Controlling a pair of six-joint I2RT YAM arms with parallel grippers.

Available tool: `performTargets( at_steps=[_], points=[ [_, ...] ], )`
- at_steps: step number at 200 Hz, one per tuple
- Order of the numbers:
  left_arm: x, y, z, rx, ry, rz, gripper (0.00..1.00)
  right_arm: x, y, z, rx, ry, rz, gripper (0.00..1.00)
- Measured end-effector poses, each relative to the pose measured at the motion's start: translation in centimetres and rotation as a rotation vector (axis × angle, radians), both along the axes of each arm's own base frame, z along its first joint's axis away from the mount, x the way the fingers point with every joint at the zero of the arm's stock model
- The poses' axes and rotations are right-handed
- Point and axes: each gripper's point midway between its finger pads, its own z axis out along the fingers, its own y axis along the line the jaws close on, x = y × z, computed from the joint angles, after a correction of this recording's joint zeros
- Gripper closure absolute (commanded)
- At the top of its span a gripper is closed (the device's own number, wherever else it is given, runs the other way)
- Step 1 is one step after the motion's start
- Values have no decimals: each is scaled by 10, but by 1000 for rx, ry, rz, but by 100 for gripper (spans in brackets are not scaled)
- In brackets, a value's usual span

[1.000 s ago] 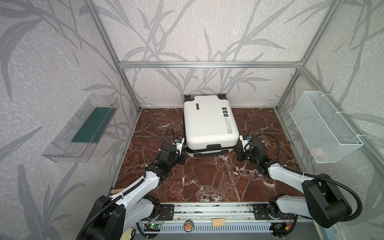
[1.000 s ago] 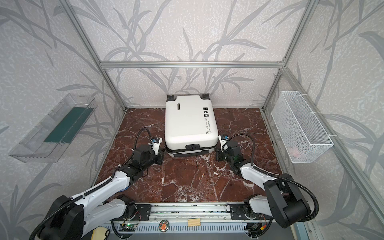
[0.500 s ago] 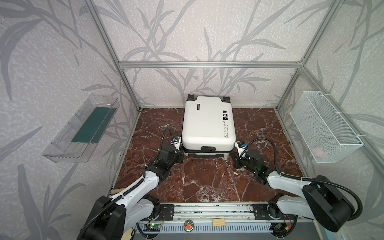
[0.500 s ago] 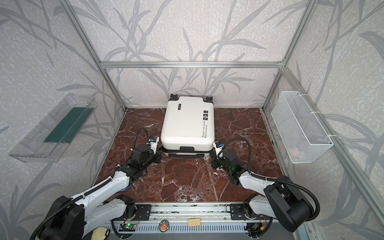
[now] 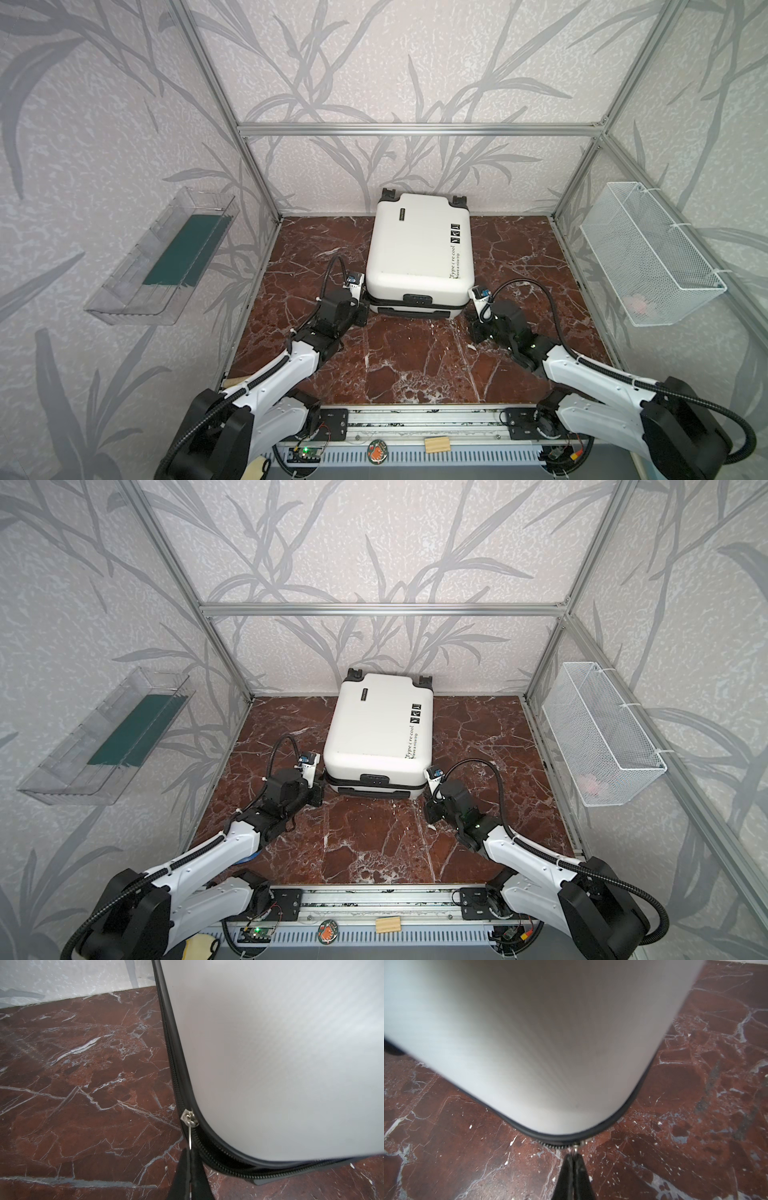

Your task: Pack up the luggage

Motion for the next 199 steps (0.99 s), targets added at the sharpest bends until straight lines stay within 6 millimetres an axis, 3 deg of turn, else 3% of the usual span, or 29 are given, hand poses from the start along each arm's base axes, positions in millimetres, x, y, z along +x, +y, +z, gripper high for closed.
performTargets(
  at_steps=[49,113,164,199],
  points=[
    [1,0,0,0,-2,2,100,-9,0,6,-37,69,34,100],
    [4,9,-2,21,-3,42,100,-30,18,9,17,93,180,100],
    [5,14,-2,36,-8,70,100,-38,31,9,4,59,178,100],
    [5,11,-2,27,-8,56,100,-38,24,10,46,13,100,100]
  ],
)
